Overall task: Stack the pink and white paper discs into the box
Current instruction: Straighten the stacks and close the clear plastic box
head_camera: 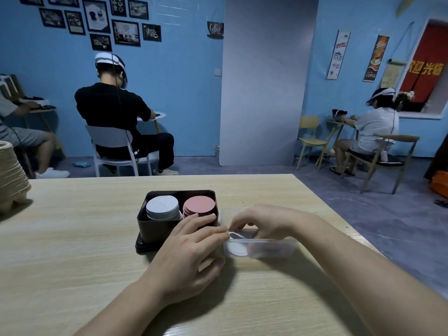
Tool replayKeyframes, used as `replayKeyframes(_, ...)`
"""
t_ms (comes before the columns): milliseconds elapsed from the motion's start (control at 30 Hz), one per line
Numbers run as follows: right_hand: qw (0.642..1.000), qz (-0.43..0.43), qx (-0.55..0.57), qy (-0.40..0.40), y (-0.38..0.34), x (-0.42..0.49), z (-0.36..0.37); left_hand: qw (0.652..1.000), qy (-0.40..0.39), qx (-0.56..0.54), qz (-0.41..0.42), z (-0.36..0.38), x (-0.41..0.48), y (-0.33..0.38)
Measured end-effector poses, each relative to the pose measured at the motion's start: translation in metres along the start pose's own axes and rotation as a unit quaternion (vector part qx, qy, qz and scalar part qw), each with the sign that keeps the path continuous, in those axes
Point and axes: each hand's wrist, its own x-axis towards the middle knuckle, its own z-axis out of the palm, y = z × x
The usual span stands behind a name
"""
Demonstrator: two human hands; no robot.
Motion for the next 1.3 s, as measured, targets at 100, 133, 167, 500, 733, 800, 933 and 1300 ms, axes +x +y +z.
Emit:
replayKeyframes(100,1.0,0.001,0.013,0.005,-0.003,0.0,-0.001,1.0,-0.005,0.004,-0.001,0.0,-0.001,0.0)
replayKeyframes(133,1.0,0.002,0.021,0.007,-0.003,-0.001,-0.001,1.0,-0.007,0.005,-0.001,0.0,-0.001,0.0)
replayKeyframes(167,0.999,0.003,0.033,0.009,-0.004,-0.003,-0.002,1.0,-0.009,0.006,-0.001,-0.001,-0.001,0.0)
replayKeyframes(500,0.978,0.047,0.179,0.093,-0.001,-0.026,-0.024,1.0,-0.004,0.003,0.008,-0.005,0.0,-0.001)
replayKeyframes(733,0.961,0.02,0.202,0.189,-0.008,-0.022,-0.032,0.999,0.016,0.029,0.014,-0.031,-0.014,-0.02)
replayKeyframes(800,0.958,0.014,0.207,0.199,-0.016,-0.014,-0.034,0.999,0.007,0.044,0.01,-0.04,-0.026,-0.033)
replayKeyframes(933,0.953,-0.003,0.201,0.227,-0.041,0.019,-0.032,0.998,0.017,0.061,-0.007,-0.052,-0.049,-0.054)
replayKeyframes(1300,0.963,-0.001,0.148,0.227,-0.101,0.1,-0.024,0.998,0.049,0.041,-0.025,-0.051,-0.064,-0.057)
